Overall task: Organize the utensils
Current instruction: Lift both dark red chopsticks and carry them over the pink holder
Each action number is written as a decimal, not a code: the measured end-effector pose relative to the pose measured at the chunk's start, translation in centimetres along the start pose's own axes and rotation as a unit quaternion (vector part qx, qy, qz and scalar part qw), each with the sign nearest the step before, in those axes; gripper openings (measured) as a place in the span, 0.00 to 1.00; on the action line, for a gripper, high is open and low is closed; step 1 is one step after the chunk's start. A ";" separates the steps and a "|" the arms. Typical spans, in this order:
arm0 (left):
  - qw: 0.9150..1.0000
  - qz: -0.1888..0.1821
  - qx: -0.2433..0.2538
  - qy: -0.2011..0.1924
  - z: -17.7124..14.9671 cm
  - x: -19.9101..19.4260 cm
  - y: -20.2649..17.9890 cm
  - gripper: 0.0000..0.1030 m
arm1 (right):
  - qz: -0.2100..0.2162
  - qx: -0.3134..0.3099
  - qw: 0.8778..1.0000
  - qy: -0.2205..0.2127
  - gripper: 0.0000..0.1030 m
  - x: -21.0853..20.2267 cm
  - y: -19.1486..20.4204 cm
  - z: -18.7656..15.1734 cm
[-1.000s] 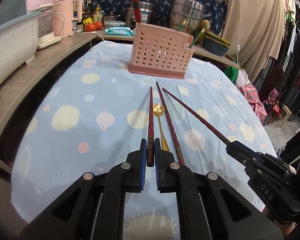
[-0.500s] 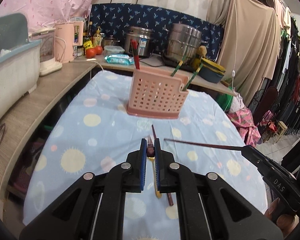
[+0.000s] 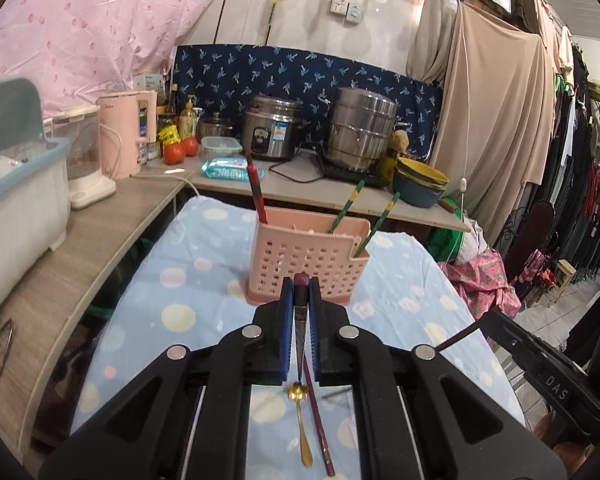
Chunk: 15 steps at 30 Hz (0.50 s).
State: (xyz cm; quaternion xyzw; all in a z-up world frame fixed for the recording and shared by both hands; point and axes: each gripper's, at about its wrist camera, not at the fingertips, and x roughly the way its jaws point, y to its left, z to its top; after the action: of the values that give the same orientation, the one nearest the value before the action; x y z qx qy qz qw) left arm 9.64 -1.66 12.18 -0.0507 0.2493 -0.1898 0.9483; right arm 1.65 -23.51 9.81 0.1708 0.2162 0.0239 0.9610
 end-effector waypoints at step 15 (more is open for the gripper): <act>0.998 0.000 0.018 -0.054 6.2 1.3 -1.1 0.07 | -0.009 -0.032 0.999 -0.043 0.07 2.2 0.7 5.8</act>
State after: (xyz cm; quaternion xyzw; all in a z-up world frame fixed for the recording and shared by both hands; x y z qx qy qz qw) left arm 13.34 -3.18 17.24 -0.0435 0.1942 -0.1910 0.9612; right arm 6.10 -24.45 14.08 0.1391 0.1754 0.0143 0.9745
